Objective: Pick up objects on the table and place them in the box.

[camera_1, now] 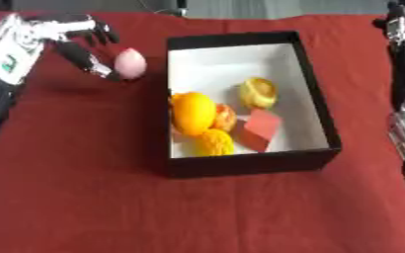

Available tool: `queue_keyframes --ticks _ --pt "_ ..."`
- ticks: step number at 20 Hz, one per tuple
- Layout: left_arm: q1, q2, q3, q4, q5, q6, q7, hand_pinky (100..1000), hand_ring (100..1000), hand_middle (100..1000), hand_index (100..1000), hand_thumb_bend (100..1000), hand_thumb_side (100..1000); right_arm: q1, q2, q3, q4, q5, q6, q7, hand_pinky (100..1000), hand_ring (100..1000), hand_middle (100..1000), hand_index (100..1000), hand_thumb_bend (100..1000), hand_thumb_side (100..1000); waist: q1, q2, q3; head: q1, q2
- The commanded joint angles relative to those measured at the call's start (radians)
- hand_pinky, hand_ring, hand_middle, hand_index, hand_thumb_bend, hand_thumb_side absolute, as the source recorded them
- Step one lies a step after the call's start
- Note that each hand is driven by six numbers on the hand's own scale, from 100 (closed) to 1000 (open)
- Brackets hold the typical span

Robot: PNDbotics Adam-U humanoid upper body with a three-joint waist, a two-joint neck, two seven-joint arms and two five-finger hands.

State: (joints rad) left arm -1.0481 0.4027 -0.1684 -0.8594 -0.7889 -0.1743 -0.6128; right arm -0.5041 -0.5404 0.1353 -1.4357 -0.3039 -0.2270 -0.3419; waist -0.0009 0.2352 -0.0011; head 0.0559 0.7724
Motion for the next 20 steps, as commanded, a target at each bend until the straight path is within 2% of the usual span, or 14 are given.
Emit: queue_keyframes --ticks 1,4,7,17,19,20 --pt "-0.027 0.007 0.009 -0.005 -0.037 -0.014 -0.009 766 805 776 835 729 468 -0.018 -0.015 -0.006 -0.014 -0.003 -0.002 0.002 957 805 868 918 100 669 0.000 -0.014 -0.002 0.005 -0.002" --pt "-0.029 0.003 0.008 -0.005 -0.071 -0.017 -0.002 763 800 770 823 700 421 -0.018 -0.013 -0.005 -0.014 -0.003 -0.002 0.003 957 805 868 918 100 669 -0.001 -0.012 -0.003 0.008 -0.002" --pt "-0.030 -0.002 0.011 -0.002 -0.093 -0.017 0.014 752 790 759 807 673 432 -0.018 -0.013 -0.006 -0.014 -0.003 -0.002 0.002 957 805 868 918 100 669 -0.002 -0.011 -0.005 0.011 -0.002" --pt "-0.041 -0.037 0.023 0.021 -0.208 0.007 0.177 714 756 733 770 698 432 -0.025 -0.003 -0.002 -0.012 -0.009 -0.002 0.003 958 804 867 919 100 674 -0.004 0.002 -0.015 0.022 -0.002" --pt "-0.042 -0.050 0.029 0.036 -0.233 0.012 0.217 697 741 715 746 654 419 -0.027 0.000 -0.001 -0.010 -0.013 -0.002 0.004 958 804 867 919 100 676 -0.005 0.004 -0.017 0.025 -0.002" --pt "-0.043 -0.055 0.032 0.042 -0.242 0.014 0.238 681 727 700 731 600 429 -0.027 0.000 -0.001 -0.009 -0.014 -0.002 0.004 958 804 867 919 100 676 -0.005 0.005 -0.018 0.026 -0.002"
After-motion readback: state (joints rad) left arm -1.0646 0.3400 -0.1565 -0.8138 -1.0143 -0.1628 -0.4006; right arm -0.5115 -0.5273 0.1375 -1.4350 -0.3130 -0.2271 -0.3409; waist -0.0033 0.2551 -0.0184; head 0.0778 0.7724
